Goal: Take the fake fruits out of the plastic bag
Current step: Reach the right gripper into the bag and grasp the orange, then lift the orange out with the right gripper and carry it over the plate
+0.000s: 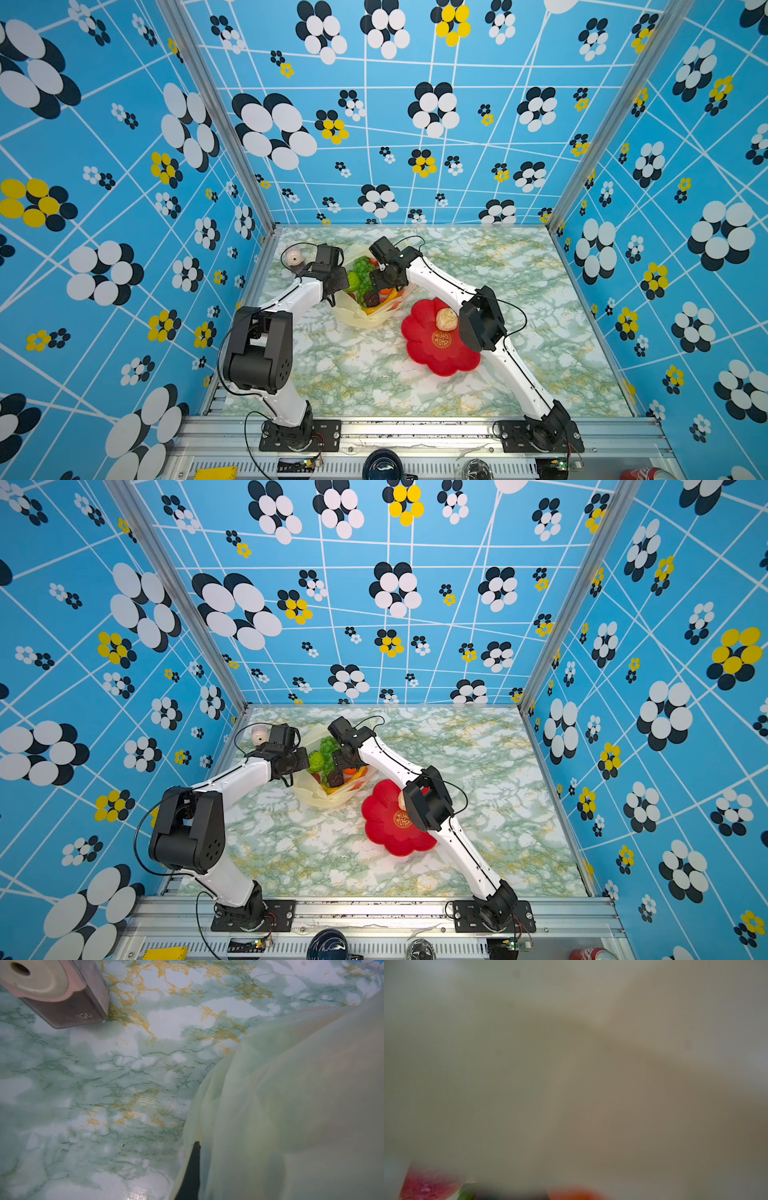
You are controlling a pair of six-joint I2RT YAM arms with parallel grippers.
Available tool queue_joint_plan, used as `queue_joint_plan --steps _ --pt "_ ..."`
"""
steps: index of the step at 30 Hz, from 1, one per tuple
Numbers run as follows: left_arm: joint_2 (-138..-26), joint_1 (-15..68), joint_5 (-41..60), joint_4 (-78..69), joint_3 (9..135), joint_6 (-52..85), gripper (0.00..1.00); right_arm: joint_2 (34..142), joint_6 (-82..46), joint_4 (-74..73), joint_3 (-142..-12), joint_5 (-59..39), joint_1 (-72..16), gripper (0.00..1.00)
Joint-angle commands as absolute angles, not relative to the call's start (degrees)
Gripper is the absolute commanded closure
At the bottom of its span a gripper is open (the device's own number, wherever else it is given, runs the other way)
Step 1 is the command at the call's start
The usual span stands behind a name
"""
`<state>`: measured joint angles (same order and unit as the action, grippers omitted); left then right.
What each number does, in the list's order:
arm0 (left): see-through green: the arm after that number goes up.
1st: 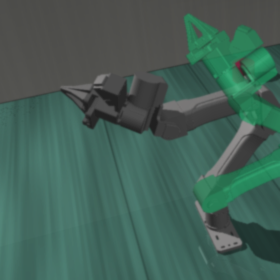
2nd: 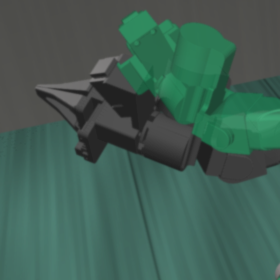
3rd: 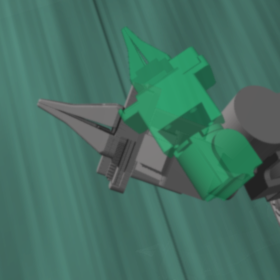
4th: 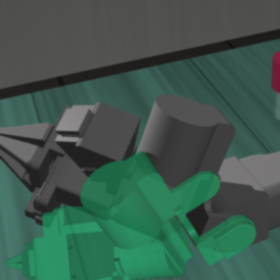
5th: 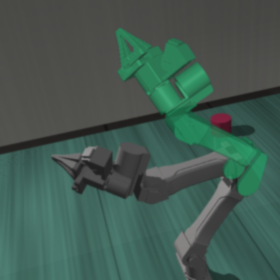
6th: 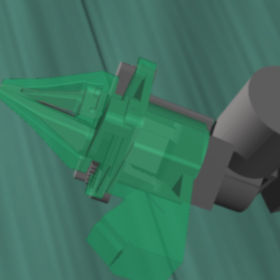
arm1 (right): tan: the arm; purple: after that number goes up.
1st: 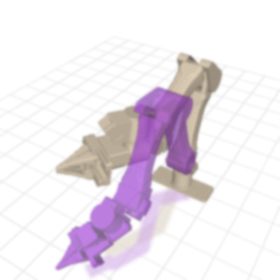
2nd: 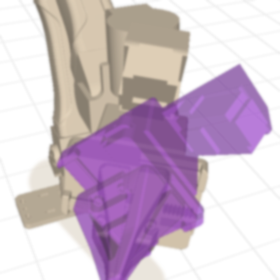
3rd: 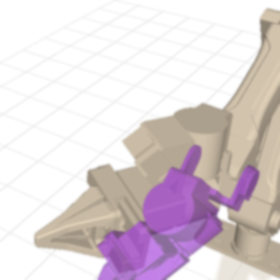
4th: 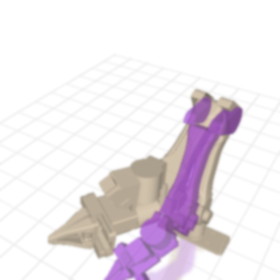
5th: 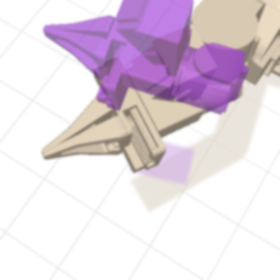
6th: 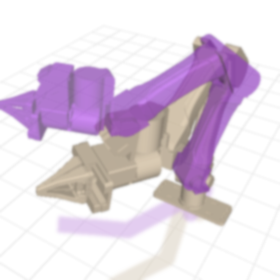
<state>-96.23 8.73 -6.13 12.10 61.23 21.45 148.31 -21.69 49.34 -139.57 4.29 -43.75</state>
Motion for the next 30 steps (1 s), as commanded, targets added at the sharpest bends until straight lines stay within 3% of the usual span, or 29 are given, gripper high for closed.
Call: queue_joint_plan --steps 1,16,30 --pt "-96.4 8.5 -5.6 11.9 61.7 21.5 1.00 149.8 -22.5 51.3 -141.3 5.6 -43.6 0.28" --pt "-96.2 8.5 -4.8 12.5 62.0 21.8 1.00 146.6 -25.6 52.6 -141.2 7.2 -43.7 0.34" --pt "-96.3 9.0 -4.7 12.6 63.5 21.6 1.00 134.8 -25.3 53.4 -135.2 7.0 -43.9 0.35"
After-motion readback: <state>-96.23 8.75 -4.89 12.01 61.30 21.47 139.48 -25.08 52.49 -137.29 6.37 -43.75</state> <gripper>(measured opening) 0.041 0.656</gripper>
